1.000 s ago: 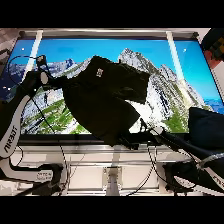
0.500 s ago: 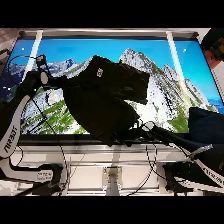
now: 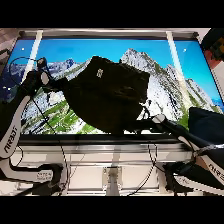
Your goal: Fold the clothes and pants, and hang the long-sleeved shirts on hangers.
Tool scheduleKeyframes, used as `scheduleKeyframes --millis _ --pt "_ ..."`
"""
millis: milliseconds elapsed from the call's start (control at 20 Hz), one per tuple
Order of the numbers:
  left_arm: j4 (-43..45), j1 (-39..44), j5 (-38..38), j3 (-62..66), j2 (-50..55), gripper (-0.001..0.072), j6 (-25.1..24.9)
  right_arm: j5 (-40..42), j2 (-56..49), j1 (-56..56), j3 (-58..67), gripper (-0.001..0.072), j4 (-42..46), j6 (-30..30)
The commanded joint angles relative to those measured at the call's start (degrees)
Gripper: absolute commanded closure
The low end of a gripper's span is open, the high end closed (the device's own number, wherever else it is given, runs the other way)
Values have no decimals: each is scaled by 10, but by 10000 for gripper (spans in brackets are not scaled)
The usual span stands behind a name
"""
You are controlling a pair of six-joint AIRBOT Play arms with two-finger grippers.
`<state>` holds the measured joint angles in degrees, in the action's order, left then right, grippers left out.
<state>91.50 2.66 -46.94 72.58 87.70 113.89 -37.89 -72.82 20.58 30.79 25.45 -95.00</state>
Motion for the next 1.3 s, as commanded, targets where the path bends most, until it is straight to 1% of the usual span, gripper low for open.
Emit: scheduleKeyframes --millis 0,150,200,300,400,550,650,800,950,1000,1100,1150,1250 --pt "15 9 -2 -34 -15 695 74 -17 3 -104 15 707 97 -3" --pt "26 36 29 -115 -53 695 139 -26 2 -162 43 708 147 -3" --pt "26 48 45 -146 -68 695 153 -31 1 -174 55 708 162 -2" --pt "26 73 82 -207 -104 695 197 -40 1 -188 79 708 196 -1" --pt "23 96 101 -254 -138 695 235 -42 1 -201 96 709 215 -2" --pt "-9 136 131 -305 -192 695 257 -55 -23 -228 112 709 220 0" --pt "-9 163 156 -326 -224 695 285 -62 -47 -238 127 709 228 10" --pt "-9 184 158 -336 -239 695 288 -67 -81 -238 151 709 239 15" --pt "-6 188 161 -336 -238 694 288 -85 -88 -238 170 699 292 15" --pt "-5 188 164 -336 -238 693 288 -100 -87 -242 180 639 309 14" --pt "-4 188 168 -336 -238 693 284 -143 -84 -262 205 286 328 11" --pt "-4 188 170 -336 -238 692 284 -170 -82 -277 220 248 334 10" --pt "-4 188 172 -336 -238 692 284 -220 -70 -311 241 263 346 11"
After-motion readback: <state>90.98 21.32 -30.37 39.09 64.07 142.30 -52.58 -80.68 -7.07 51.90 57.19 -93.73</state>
